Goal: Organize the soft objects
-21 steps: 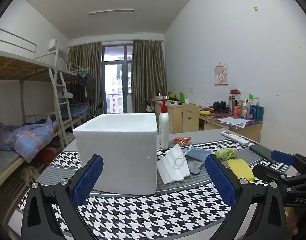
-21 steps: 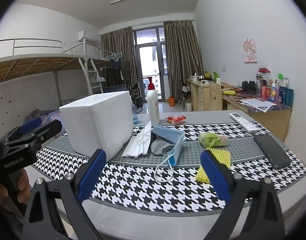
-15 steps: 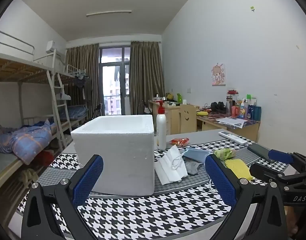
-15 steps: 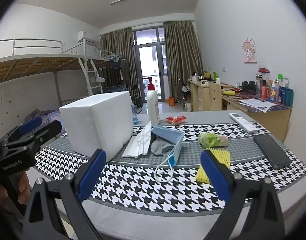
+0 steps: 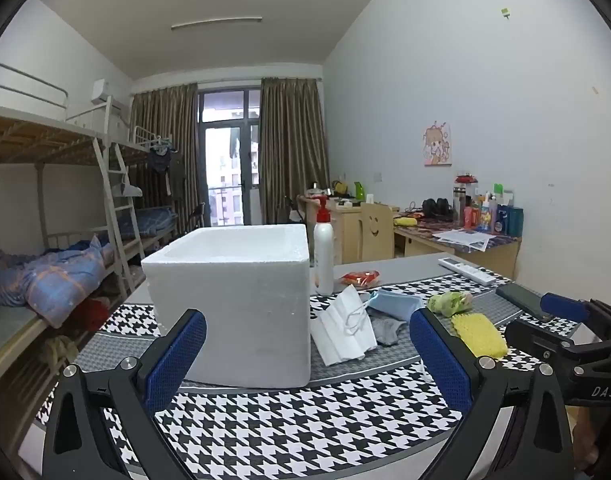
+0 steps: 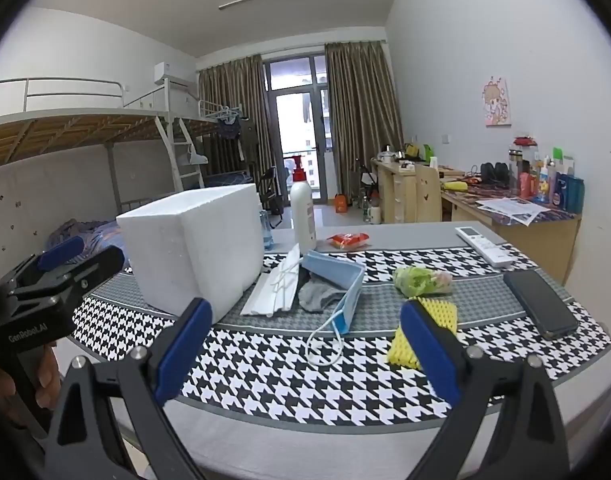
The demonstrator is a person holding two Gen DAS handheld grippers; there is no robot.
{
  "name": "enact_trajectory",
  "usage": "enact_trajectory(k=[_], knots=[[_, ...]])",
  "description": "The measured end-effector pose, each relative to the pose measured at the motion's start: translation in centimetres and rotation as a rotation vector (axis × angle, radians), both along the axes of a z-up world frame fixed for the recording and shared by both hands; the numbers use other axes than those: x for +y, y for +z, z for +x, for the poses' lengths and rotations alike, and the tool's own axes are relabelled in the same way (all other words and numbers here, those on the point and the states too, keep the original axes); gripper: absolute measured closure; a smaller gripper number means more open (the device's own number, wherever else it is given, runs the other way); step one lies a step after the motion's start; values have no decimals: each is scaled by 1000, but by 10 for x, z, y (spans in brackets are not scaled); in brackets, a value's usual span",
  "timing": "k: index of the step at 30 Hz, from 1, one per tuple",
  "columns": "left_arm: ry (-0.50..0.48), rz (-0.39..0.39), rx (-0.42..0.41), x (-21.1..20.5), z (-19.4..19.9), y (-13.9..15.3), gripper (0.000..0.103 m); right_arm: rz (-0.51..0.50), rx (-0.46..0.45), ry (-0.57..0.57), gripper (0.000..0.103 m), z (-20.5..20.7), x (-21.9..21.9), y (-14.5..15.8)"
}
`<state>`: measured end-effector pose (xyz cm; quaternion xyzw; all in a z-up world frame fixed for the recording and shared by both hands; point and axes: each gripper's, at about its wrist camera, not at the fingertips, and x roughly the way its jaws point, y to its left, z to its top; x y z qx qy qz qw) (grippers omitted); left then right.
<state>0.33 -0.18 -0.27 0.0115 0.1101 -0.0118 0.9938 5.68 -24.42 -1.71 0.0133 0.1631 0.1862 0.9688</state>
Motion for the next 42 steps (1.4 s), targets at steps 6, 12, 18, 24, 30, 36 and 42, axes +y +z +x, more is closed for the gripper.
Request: enact_trajectory(k=[6,12,18,24,30,36,42], knots=[[23,0,-4,0,1,0,1,0,-1,-3,6,0,1,0],[25,-5,0,0,3,-1,1,4,-3,-5,6,1,-2,0],[20,-4,-14,0,0,0,1,10,-2,-6,6,1,-3,0],[8,6,-7,-3,0,0,1,11,-4,-6,6,1,-4,0],[19,2,-13,-3,-1,2,1,11,-5,-5,6,1,-5,0],[4,1,-4,-2,2,3,1,9,6,-3,6,6,-7,-1],[-4,-1,9,-6,12,3,1,8,16,-11,6,15,-9,-1]])
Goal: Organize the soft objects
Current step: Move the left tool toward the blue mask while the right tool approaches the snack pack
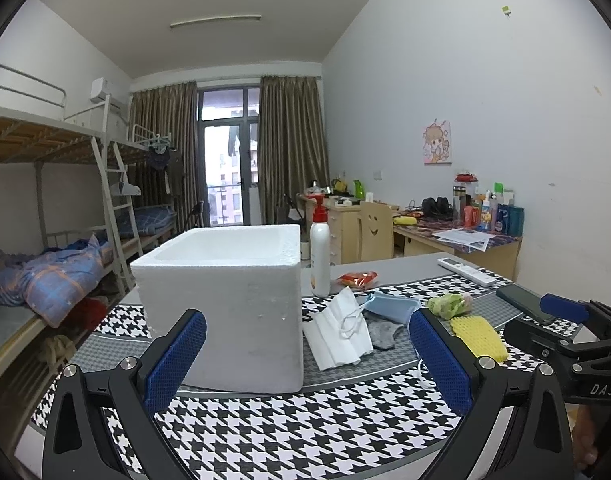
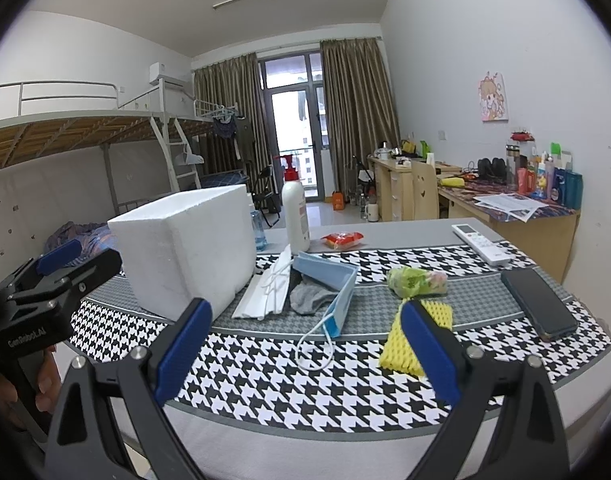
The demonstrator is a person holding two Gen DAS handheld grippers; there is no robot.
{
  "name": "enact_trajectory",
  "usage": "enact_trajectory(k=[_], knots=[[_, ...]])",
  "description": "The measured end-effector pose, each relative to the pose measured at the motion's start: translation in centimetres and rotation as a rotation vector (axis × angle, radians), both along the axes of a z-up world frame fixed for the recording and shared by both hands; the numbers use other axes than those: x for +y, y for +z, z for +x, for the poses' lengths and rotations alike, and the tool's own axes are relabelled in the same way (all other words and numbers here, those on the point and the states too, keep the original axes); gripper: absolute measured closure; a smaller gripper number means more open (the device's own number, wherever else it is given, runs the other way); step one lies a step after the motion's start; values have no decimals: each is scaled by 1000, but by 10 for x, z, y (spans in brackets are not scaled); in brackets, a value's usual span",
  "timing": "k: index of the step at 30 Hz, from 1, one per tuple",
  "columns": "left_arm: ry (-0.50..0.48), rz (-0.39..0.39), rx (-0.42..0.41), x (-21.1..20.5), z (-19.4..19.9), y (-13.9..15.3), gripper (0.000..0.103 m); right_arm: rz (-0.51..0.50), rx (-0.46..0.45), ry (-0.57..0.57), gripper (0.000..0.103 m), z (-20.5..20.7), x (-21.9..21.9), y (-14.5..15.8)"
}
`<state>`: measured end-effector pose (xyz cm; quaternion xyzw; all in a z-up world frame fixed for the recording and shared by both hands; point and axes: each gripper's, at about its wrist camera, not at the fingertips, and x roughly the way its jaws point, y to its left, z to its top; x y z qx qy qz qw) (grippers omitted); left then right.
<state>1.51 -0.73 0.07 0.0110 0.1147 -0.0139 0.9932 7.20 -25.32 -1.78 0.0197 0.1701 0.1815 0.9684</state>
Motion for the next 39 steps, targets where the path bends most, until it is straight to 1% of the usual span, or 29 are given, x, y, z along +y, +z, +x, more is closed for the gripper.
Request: enact_trajectory(k=[4,10,17,22,39], knots=[[4,-2,7,-1,5,-1,1,-4,5,-1,6,6,0,0],[-19,8,30,-7,16,-4,1,-6,14,-15,6,11,-2,-2],[-66,22,63,-22,31,-8,1,6,51,-48,6,22,-15,-8],[-84,16,80,-30,40,-9,1,0,65,-60,6,28,-19,-9],[-114,11,147,-61,71,-9,1,-12,124,-84,6,60,-46,-6]])
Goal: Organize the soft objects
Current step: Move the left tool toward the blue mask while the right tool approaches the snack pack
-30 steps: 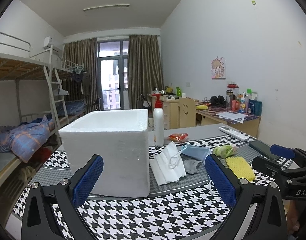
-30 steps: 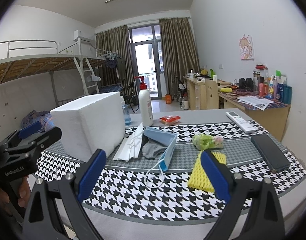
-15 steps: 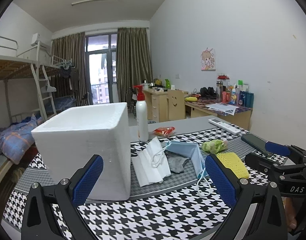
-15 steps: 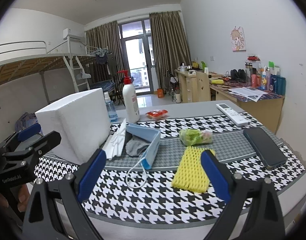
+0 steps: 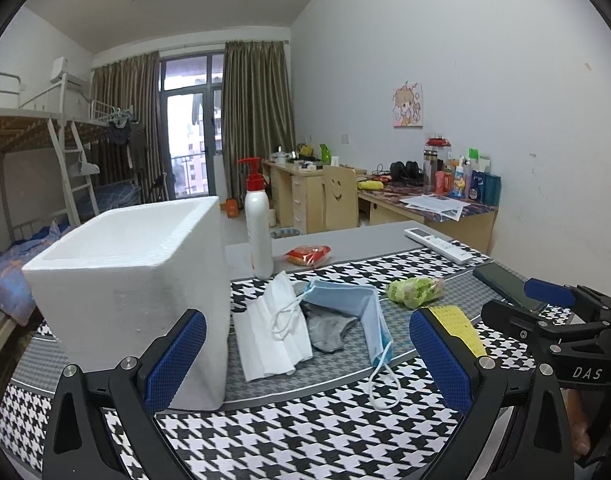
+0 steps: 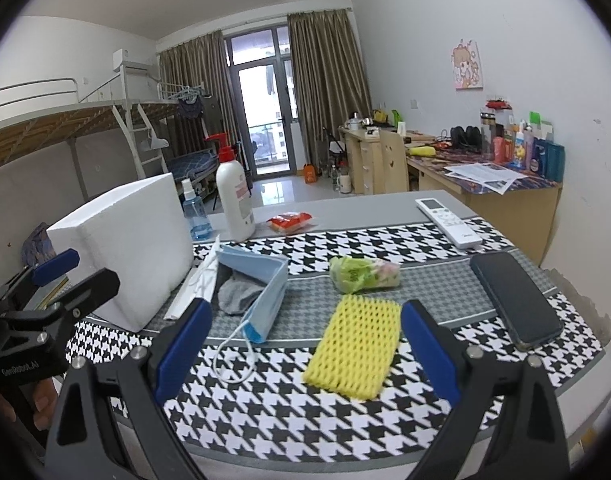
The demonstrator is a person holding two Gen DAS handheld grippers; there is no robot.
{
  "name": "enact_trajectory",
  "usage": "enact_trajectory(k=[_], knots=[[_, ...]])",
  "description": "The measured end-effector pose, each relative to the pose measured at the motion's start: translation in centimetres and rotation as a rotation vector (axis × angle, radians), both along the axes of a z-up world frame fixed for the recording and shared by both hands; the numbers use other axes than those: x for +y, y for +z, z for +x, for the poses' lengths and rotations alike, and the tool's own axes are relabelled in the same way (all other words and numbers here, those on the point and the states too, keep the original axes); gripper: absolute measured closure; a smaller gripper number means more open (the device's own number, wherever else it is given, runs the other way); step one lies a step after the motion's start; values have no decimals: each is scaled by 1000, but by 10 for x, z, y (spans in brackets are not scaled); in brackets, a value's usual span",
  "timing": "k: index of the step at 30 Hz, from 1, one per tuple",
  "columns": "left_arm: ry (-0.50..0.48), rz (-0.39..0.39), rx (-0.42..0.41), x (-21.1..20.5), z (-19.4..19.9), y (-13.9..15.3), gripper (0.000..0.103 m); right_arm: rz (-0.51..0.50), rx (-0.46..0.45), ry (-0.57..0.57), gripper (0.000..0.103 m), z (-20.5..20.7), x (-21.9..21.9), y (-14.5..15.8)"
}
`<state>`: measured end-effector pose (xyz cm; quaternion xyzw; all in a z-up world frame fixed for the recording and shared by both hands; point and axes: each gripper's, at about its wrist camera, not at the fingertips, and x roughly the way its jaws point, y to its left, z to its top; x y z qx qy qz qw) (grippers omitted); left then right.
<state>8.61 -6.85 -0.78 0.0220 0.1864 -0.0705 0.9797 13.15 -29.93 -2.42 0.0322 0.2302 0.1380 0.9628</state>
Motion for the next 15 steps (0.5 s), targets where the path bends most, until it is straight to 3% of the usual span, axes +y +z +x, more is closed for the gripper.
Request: enact_trajectory(k=[15], knots=[[-25,0,70,-29,31,-5,1,-35,34,2,6,25,-14,2]])
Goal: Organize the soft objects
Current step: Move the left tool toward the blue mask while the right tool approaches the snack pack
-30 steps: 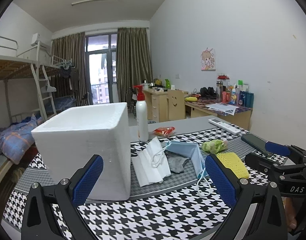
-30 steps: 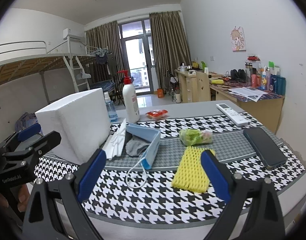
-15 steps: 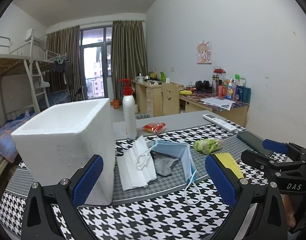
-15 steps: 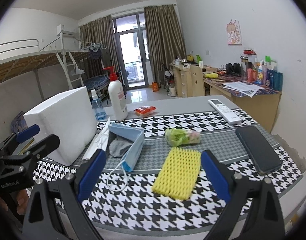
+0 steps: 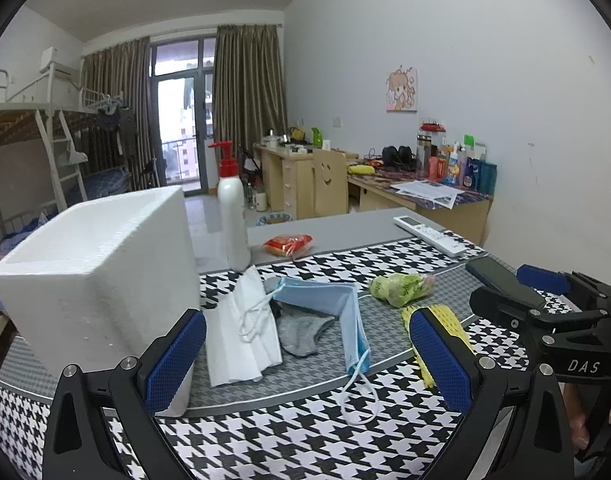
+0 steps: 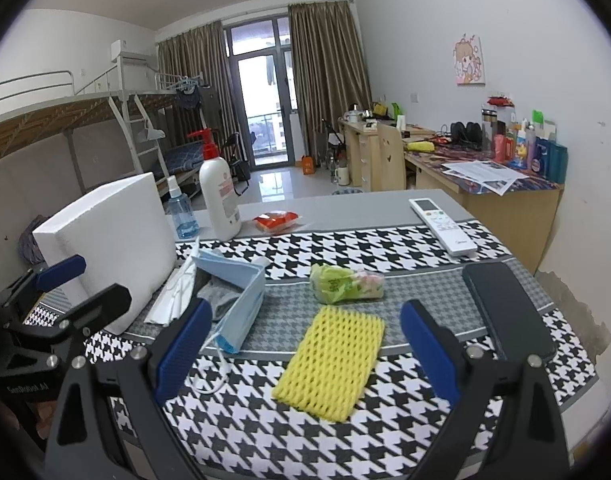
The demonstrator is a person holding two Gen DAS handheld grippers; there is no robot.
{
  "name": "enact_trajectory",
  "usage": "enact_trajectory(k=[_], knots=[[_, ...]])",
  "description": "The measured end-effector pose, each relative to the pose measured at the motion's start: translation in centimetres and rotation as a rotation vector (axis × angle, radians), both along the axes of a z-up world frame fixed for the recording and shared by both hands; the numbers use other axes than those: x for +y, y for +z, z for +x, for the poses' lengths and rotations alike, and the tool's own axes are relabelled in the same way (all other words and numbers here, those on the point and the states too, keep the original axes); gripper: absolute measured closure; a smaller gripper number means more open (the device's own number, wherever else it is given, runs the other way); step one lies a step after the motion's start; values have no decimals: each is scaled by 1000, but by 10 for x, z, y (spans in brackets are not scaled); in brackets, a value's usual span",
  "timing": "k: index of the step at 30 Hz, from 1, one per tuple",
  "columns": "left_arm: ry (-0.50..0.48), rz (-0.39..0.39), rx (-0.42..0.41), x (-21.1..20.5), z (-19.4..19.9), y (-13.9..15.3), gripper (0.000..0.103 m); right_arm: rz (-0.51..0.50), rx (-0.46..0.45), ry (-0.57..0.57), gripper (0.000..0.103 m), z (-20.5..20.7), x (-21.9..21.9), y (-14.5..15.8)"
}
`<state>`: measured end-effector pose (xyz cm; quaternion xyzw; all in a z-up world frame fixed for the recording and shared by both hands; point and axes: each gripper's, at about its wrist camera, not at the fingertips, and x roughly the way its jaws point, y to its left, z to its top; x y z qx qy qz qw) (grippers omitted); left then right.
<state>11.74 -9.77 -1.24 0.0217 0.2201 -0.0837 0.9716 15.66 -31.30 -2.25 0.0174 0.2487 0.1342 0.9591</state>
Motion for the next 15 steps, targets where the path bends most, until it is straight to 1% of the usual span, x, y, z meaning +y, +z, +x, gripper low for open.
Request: enact_trajectory(k=[9,12,15], knots=[[-26,-7,69,-15,21,-14,1,-36,33,-4,6,18,-8,-3],[-18,-24,96,-15,28,-18,1,-37,59,-3,6,25,-11,-6],[-6,-14,114,-17,33,-23,1,-42,77,-7,6,31,-13,-9]])
